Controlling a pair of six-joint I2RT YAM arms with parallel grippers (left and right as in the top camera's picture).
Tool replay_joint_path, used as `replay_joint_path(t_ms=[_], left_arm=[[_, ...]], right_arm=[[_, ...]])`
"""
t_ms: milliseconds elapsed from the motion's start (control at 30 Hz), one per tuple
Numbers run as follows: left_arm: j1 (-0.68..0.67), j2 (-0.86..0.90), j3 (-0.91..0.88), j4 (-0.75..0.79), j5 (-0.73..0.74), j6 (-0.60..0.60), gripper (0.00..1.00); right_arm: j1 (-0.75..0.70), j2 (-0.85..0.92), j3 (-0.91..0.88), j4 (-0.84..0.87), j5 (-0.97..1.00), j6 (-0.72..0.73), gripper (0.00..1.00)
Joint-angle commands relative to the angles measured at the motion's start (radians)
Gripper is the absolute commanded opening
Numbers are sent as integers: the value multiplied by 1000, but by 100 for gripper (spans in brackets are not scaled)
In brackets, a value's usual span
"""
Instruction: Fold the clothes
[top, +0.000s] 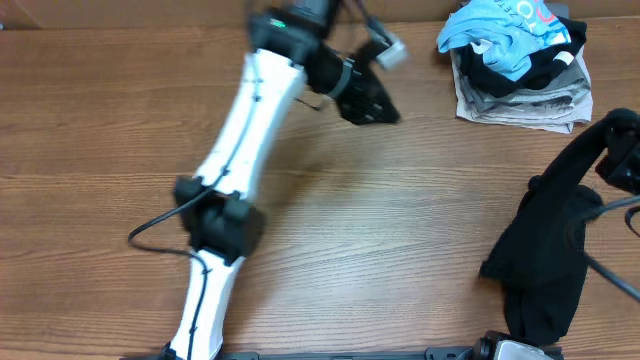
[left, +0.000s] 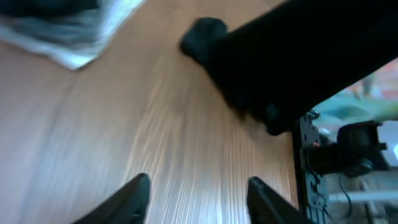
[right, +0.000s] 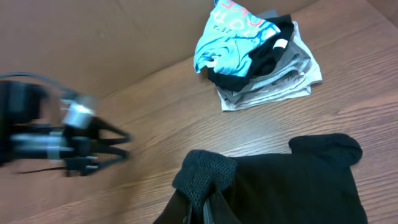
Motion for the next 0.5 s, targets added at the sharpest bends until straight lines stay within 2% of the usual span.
replay_joint_path(t_ms=[0, 133, 267, 467], left_arm=[[-104, 83, -2, 75, 86, 8, 59], [-195, 158, -2, 214, 81, -34, 71], [-269, 189, -2, 286, 82, -42, 85], [-350, 203, -2, 287, 146, -39, 92]], right_arm=[[-2, 9, 13, 8, 4, -7, 4], [-2, 15, 13, 8, 4, -7, 4], [-2, 17, 13, 8, 4, -7, 4], [-2, 26, 13, 8, 11, -7, 5]])
